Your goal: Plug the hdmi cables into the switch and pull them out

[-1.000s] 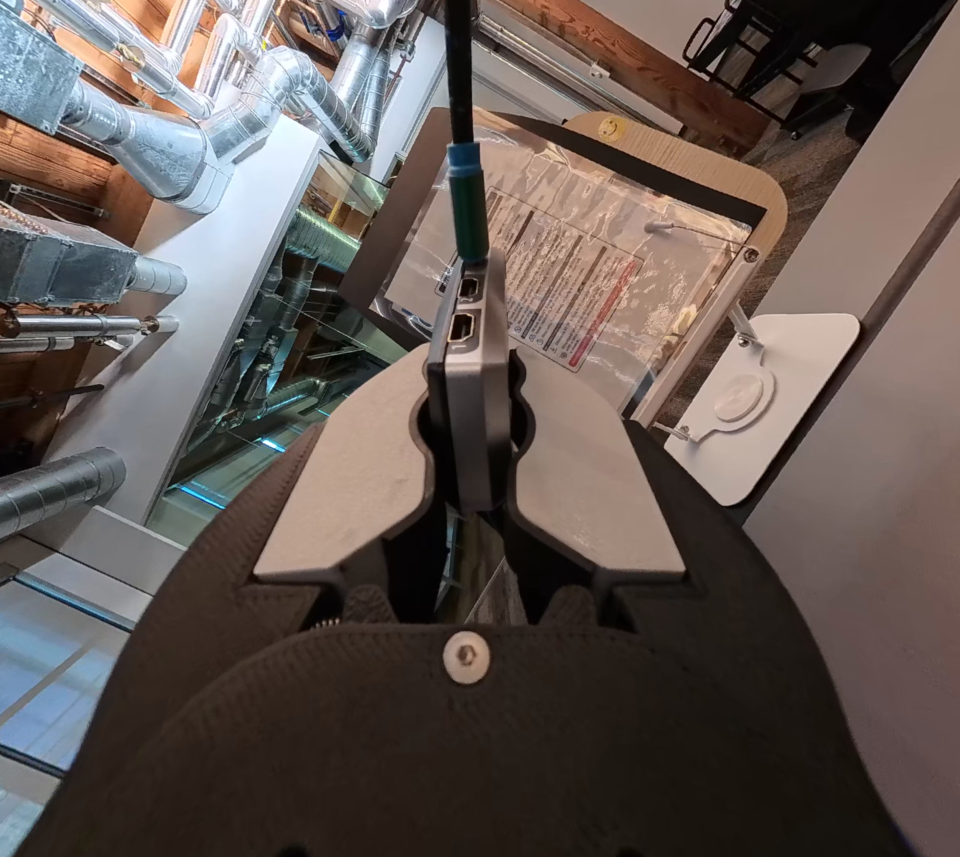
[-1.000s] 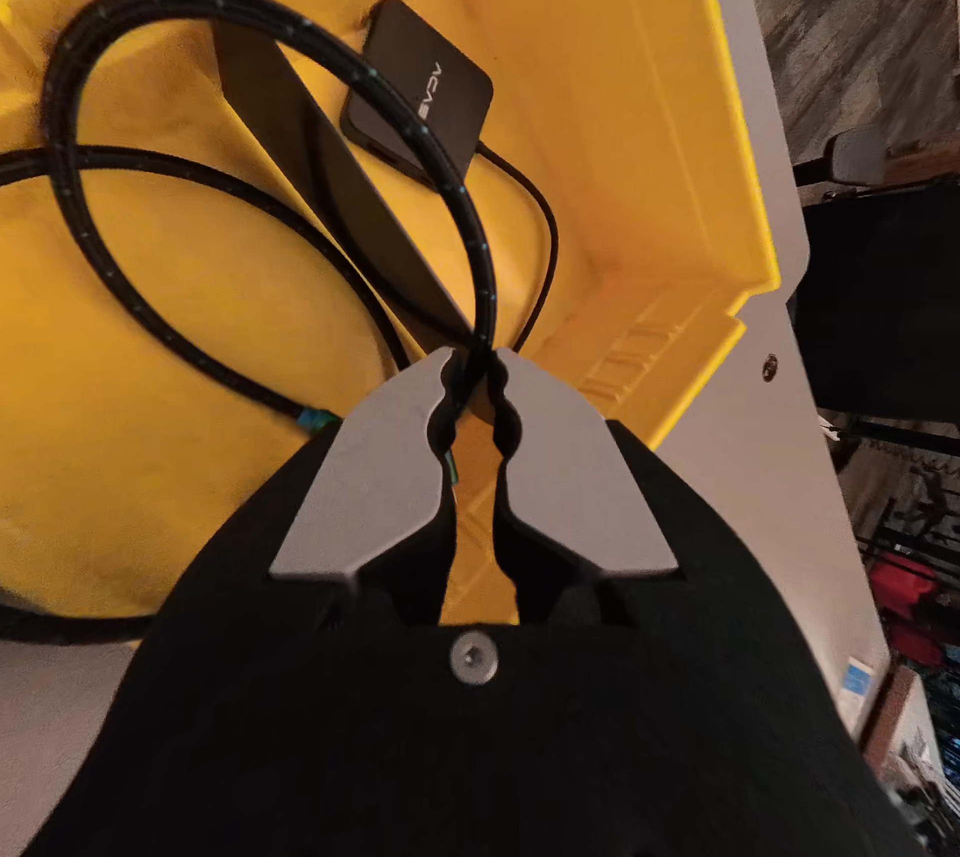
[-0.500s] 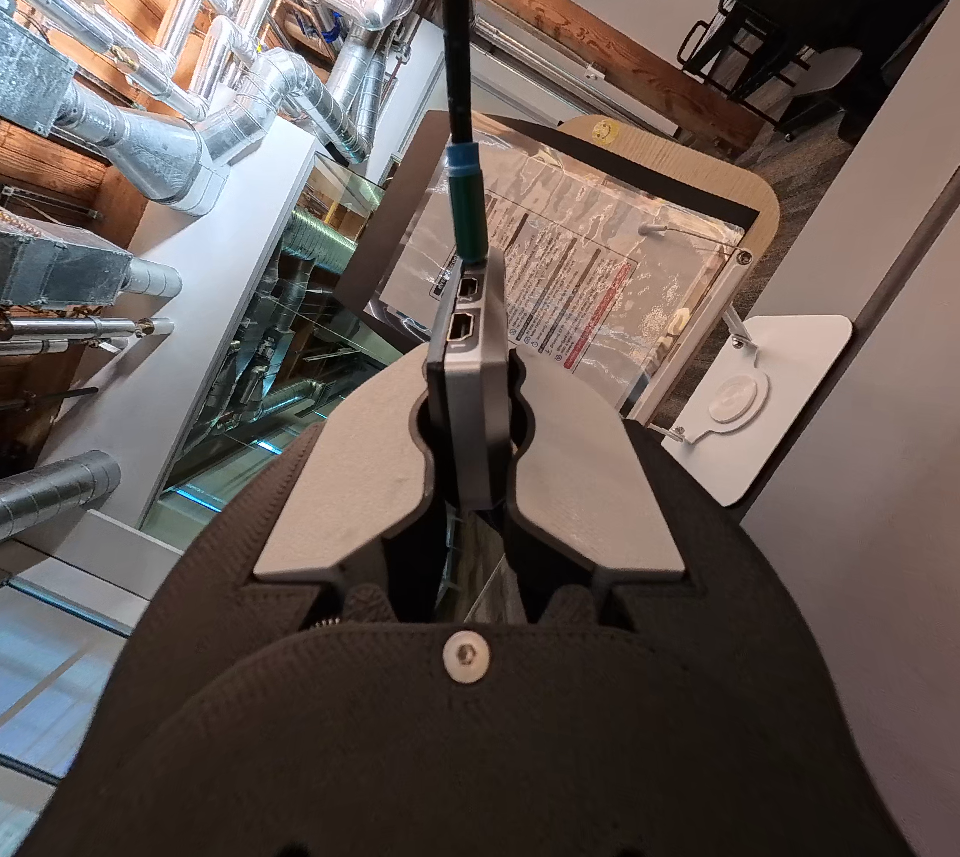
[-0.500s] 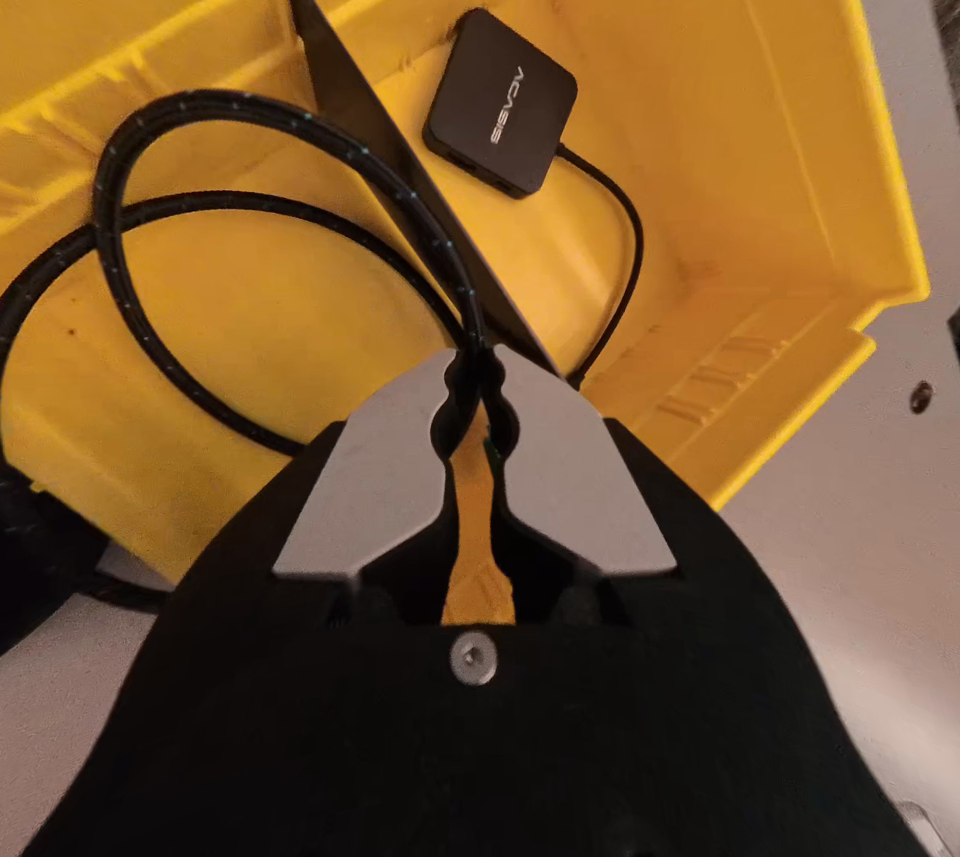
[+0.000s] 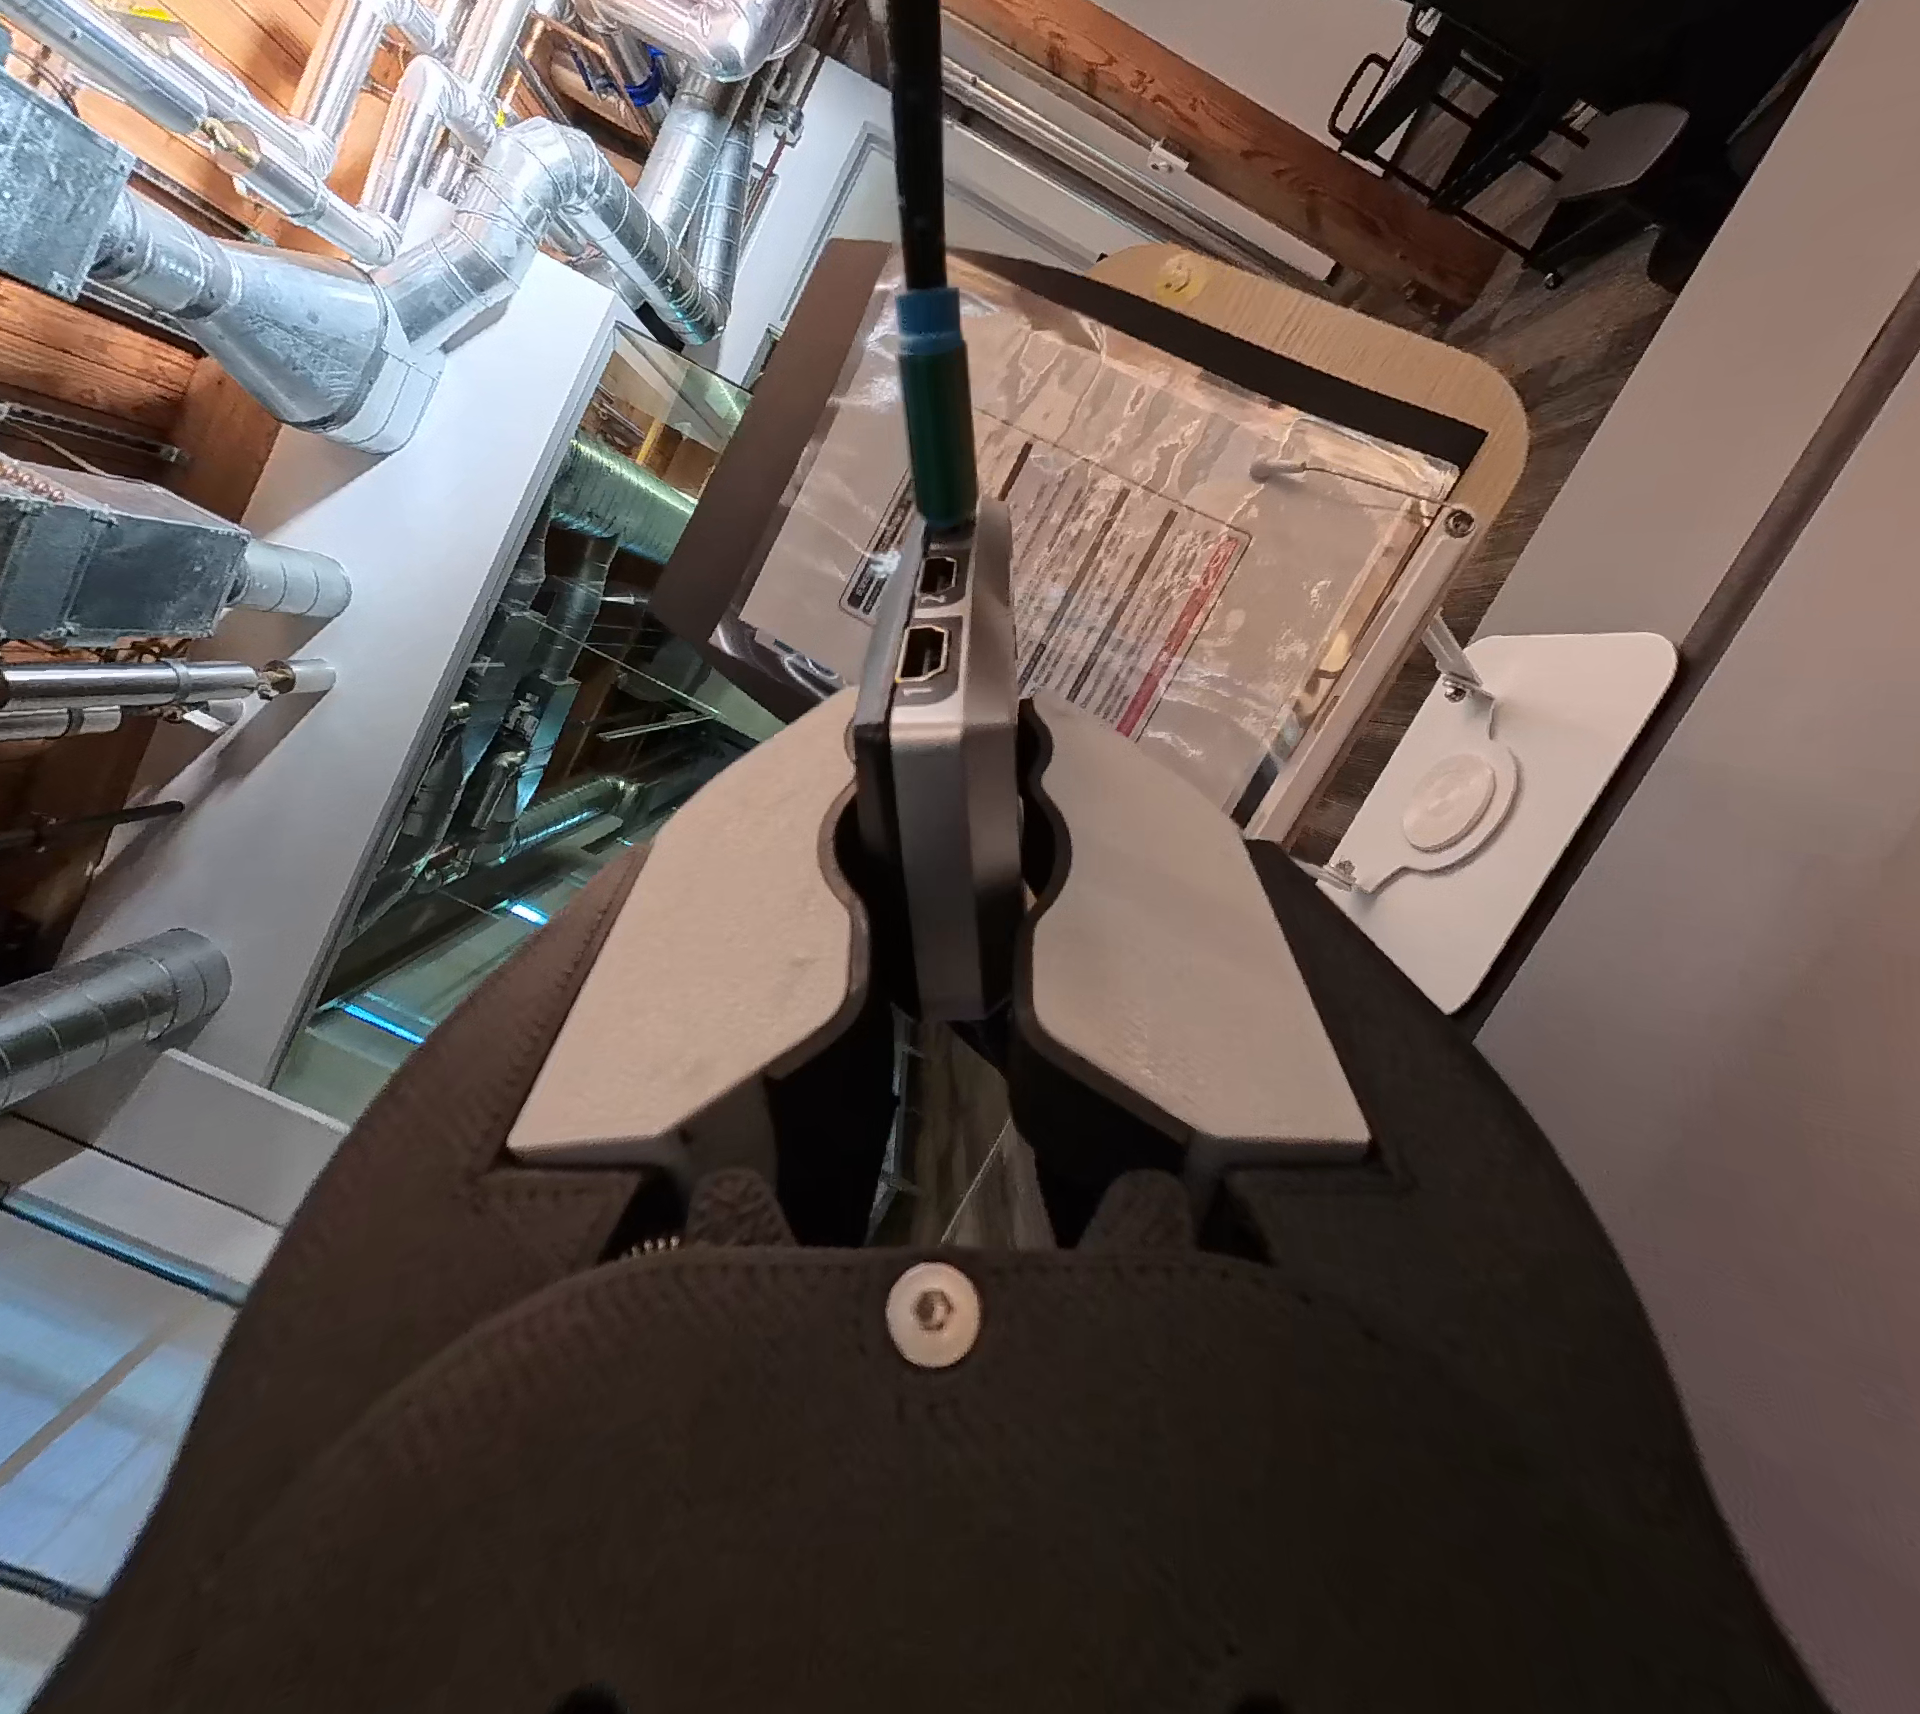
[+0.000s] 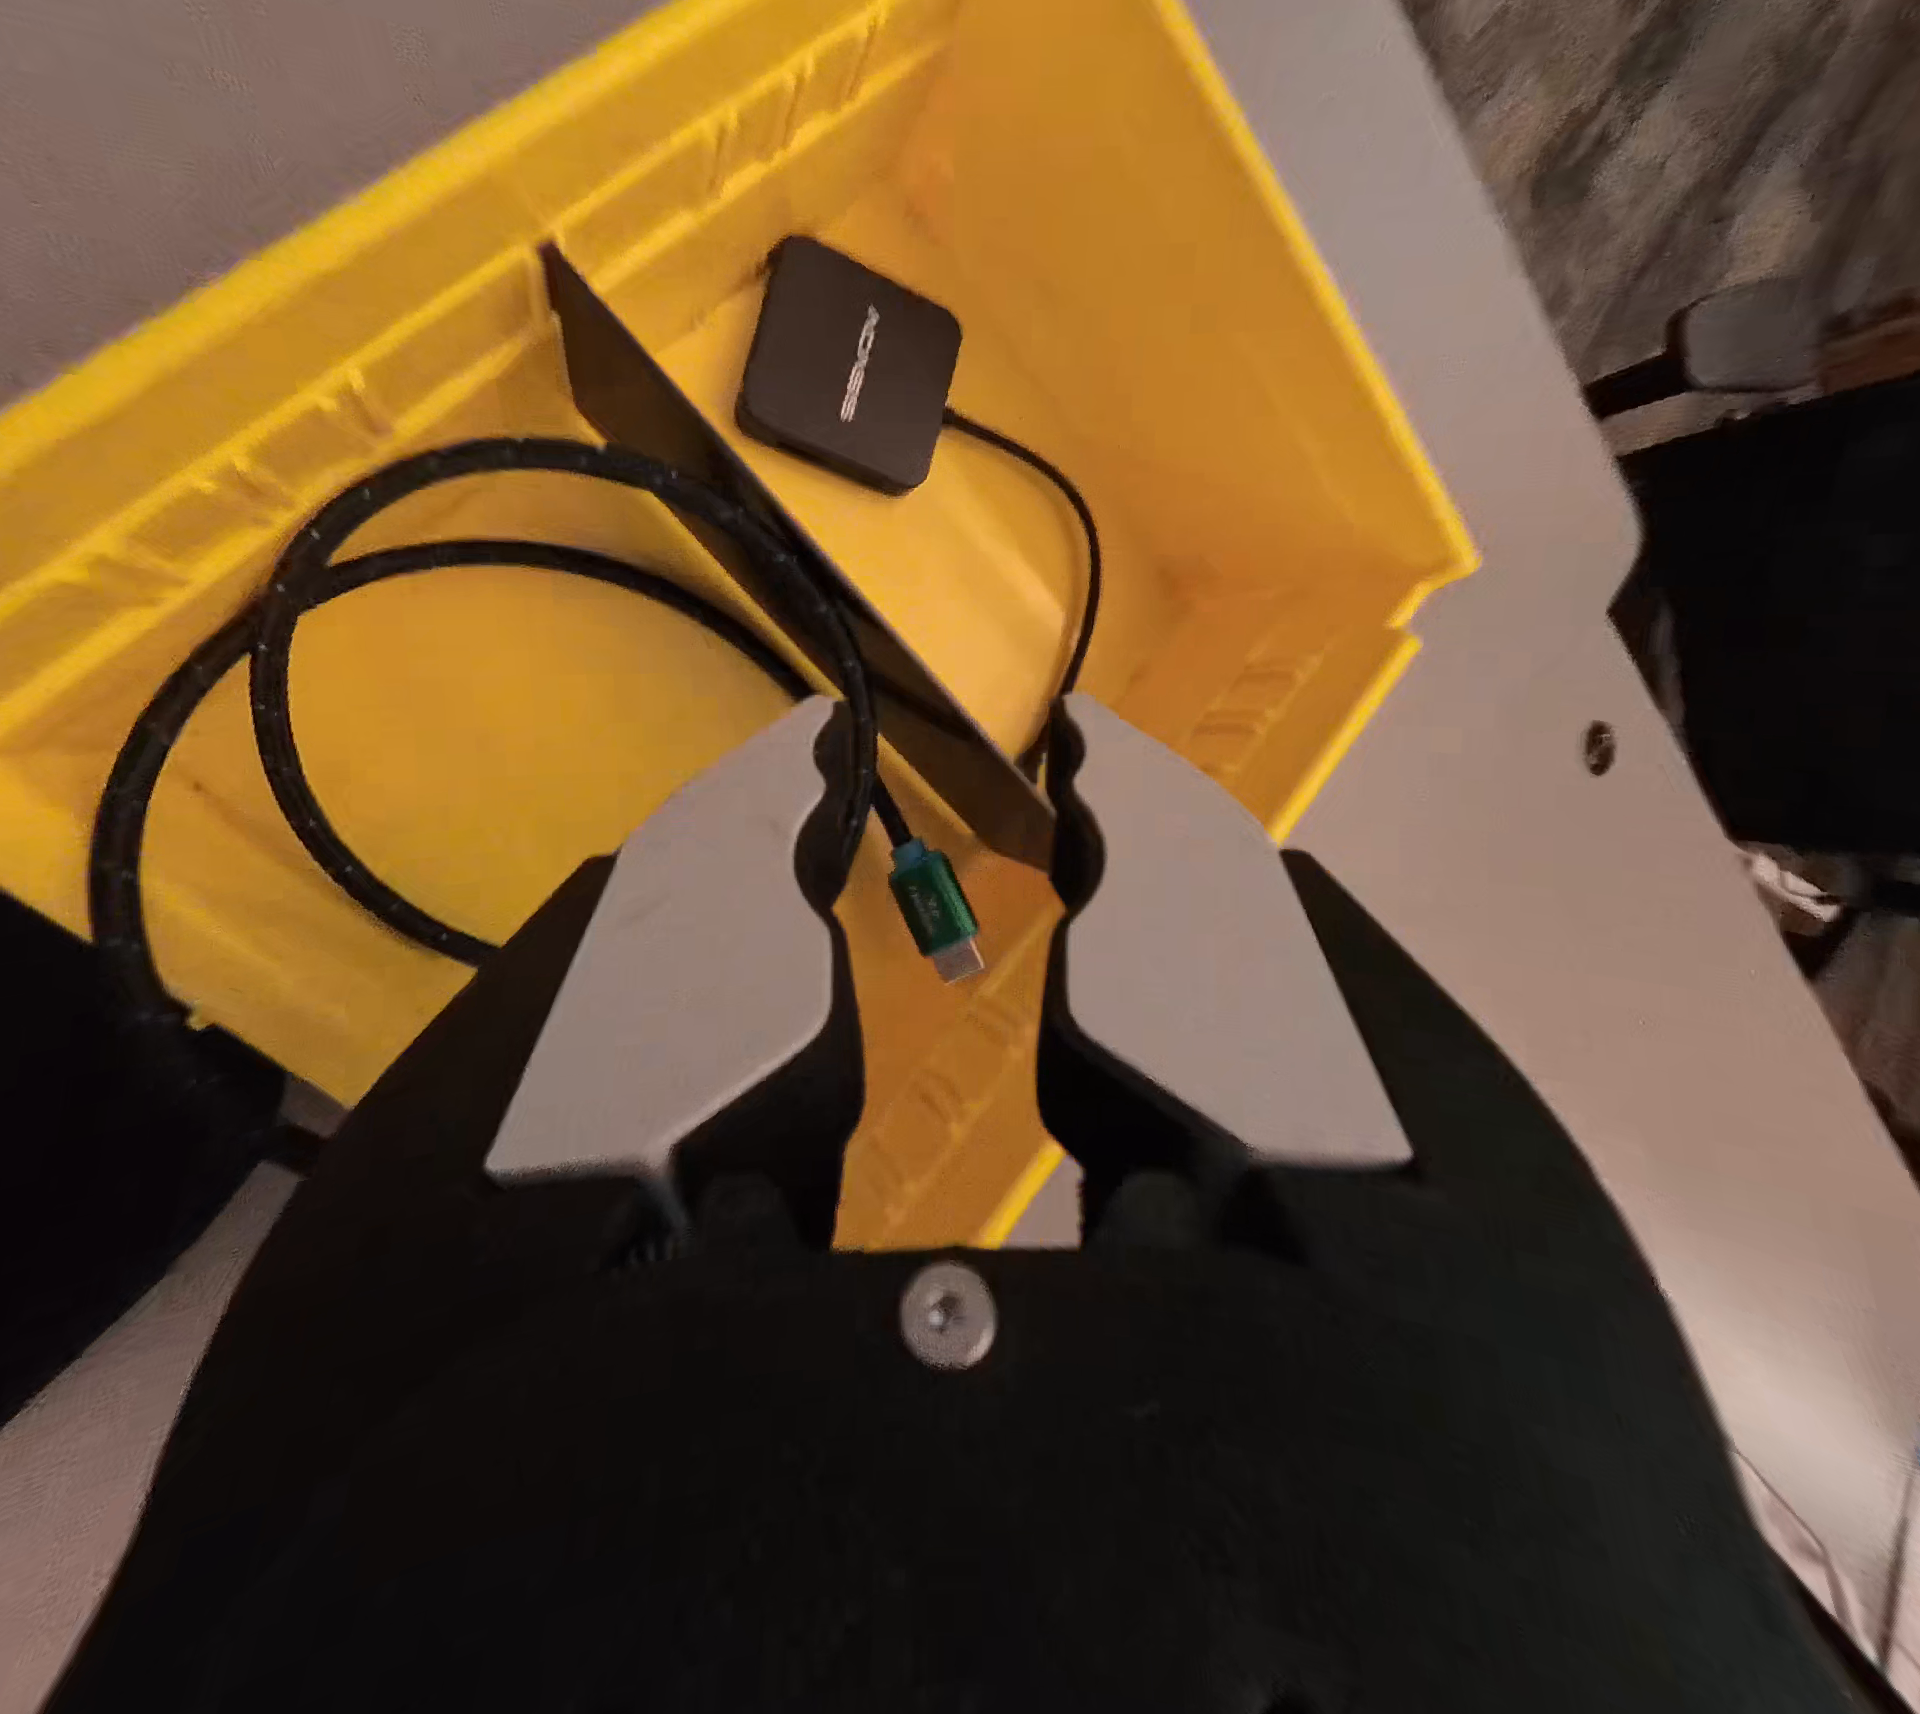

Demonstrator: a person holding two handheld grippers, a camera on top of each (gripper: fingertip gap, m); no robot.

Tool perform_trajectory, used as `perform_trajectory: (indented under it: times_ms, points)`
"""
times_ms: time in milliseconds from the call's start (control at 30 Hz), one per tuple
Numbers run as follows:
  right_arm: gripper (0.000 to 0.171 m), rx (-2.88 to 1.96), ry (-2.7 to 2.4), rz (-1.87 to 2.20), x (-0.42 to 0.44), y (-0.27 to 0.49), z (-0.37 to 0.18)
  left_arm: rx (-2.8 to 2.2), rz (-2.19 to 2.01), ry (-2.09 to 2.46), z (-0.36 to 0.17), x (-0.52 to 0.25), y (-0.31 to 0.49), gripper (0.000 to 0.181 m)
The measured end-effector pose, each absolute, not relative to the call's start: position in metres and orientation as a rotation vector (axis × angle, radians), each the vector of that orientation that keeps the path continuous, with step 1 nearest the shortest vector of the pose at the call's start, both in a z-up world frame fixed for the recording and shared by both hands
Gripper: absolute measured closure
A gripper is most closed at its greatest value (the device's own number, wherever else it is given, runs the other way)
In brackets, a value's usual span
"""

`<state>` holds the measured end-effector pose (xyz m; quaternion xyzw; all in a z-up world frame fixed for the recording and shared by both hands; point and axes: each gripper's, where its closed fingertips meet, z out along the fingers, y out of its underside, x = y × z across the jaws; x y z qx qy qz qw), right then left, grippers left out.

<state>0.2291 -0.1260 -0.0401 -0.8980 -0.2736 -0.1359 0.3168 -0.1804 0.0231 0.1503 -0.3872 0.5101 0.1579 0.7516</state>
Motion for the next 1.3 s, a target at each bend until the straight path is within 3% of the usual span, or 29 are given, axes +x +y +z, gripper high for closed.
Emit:
perform_trajectory:
  times_ms: [133,200,333,533,667,833,933,1300]
  points:
    - [0.133,-2.028,-0.612,-0.317,0.190,-0.110,0.046,-0.789,0.372,1.174,0.138,-0.163,0.018,0.159]
    - [0.125,-1.795,-0.603,-0.154,0.147,-0.104,0.095,-0.746,0.395,1.207,0.130,-0.152,0.013,0.159]
    - [0.127,-1.361,-0.652,0.216,0.051,-0.106,0.160,-0.656,0.429,1.266,0.115,-0.129,-0.001,0.159]
    - [0.129,-1.453,-0.834,0.198,-0.031,-0.060,0.105,-0.625,0.397,1.292,0.103,-0.108,-0.015,0.160]
    - [0.132,-1.346,-0.739,0.345,-0.073,-0.051,0.107,-0.609,0.376,1.297,0.099,-0.101,-0.022,0.160]
    - [0.133,-1.318,-0.550,0.502,-0.065,-0.045,0.113,-0.582,0.374,1.313,0.097,-0.097,-0.028,0.160]
    - [0.149,-1.350,-0.585,0.550,-0.065,-0.044,0.108,-0.577,0.401,1.326,0.092,-0.092,-0.029,0.159]
    - [0.150,-1.449,-0.599,0.351,-0.061,-0.042,0.103,-0.631,0.378,1.321,0.086,-0.089,-0.022,0.159]
